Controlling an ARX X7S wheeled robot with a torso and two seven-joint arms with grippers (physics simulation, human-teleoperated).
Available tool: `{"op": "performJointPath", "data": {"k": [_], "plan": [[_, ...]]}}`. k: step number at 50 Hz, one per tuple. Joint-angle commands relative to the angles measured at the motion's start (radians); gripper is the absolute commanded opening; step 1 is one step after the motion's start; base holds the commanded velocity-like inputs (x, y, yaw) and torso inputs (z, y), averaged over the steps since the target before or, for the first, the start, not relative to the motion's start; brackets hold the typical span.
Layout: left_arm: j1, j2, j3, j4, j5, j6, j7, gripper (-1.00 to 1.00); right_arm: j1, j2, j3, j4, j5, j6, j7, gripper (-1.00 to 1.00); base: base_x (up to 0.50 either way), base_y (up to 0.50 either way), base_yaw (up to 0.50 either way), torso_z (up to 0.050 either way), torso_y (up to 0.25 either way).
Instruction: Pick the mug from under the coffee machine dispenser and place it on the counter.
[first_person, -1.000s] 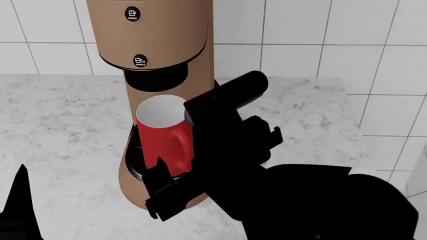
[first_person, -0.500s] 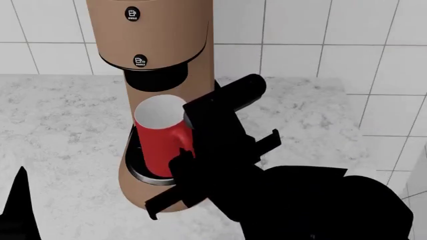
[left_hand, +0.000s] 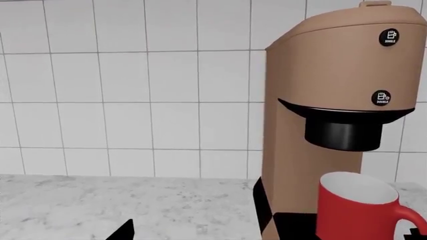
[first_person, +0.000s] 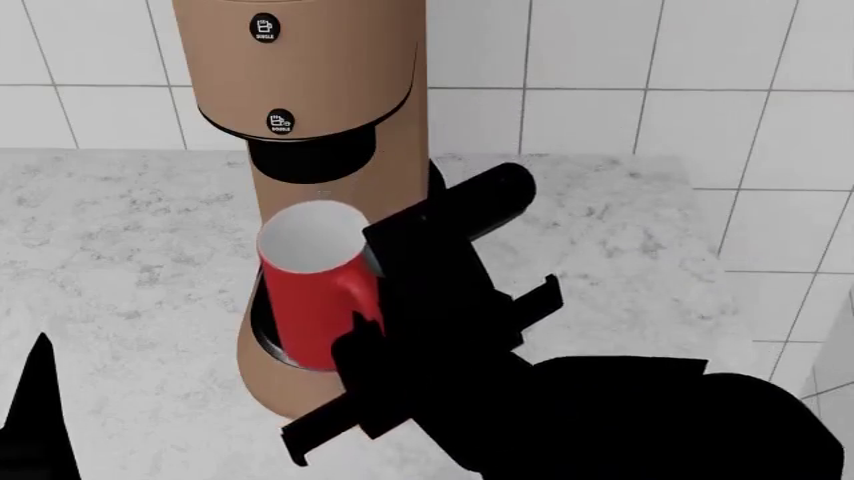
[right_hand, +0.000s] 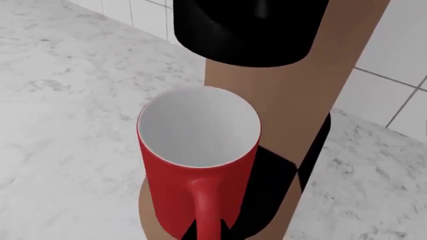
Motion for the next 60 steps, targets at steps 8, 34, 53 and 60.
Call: {"op": "performJointPath", "data": {"k": [8,34,53,60], "plan": [[-0.010,-0.006,0.006,-0.002,-0.003,0.004,-0.004,1.00,-0.085,0.072,0.054,-0.247,0.108,-0.011,0.149,-1.00,0.00,0.00,0.00,0.000,0.000],[-0.042,-0.023,0.001,0.002,-0.030,0.001,-0.022,1.00,-0.242,0.128,0.027,-0.377,-0.007,-0.086,0.088,-1.00,0.00,0.00,0.00,0.000,0.000],[-0.026,-0.019,0.020,-0.005,-0.006,0.010,-0.020,1.00,-0.391,0.167,-0.014,-0.374,-0.140,-0.179,-0.001,-1.00,0.00,0.00,0.00,0.000,0.001],[-0.023,-0.019,0.023,-0.012,-0.001,0.015,-0.015,1.00,-0.413,0.166,-0.027,-0.373,-0.155,-0.188,-0.008,-1.00,0.00,0.00,0.00,0.000,0.000]]}}
